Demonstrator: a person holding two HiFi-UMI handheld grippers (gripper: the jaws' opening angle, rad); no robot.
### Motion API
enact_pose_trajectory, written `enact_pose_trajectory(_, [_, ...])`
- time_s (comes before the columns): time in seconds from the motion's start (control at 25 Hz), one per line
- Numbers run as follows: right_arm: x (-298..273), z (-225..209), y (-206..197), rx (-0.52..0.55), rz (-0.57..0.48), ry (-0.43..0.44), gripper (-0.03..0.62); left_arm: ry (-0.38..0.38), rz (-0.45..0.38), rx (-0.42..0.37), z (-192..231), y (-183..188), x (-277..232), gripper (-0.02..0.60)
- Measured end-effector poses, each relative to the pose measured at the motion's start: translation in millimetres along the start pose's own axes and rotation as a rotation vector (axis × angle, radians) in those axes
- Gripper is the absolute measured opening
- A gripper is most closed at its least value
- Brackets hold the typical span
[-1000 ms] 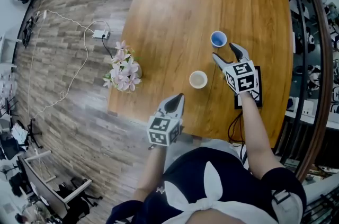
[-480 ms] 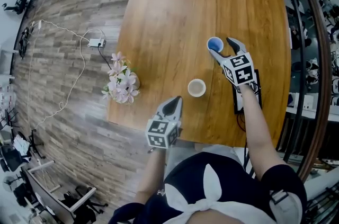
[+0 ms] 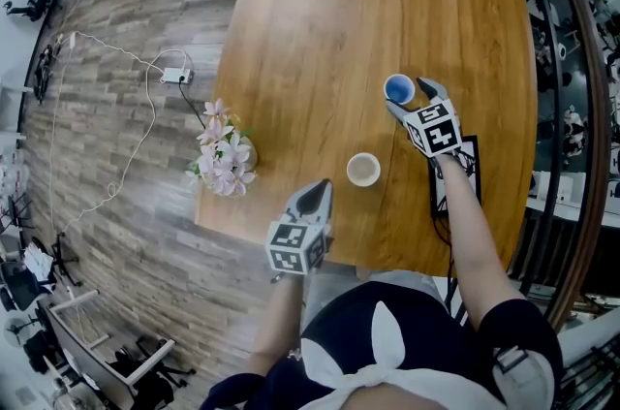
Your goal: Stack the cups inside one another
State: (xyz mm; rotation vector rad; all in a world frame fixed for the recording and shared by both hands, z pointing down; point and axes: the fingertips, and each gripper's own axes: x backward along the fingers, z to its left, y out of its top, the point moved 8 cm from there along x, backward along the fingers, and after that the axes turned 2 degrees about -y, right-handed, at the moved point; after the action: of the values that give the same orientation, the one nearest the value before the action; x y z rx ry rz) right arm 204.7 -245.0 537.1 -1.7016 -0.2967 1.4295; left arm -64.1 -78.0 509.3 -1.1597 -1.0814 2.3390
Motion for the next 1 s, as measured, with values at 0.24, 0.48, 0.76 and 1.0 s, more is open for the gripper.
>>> enact_pose_trajectory(0.24, [-15,-1,-6,0.005,0.024,-0.003,0.365,0.011,0.009,0.011,6,2,-4,0.017])
enact_pose_trajectory(0.48, [-22,-4,-9,0.005,0.036,-0.006,0.359,0.023,0.009,0.016,10,4,-6,0.017])
enact_pose_trajectory(0.76, [-24,0,-12,0.009,0.035,0.005,0.318,0.02,0.01,0.021,13,0,-7,0.017])
enact_pose_trajectory(1.0, [-22,1,-11,0.011,0.025,0.011,0.318,0.001,0.023,0.012,12,-6,-8,0.017])
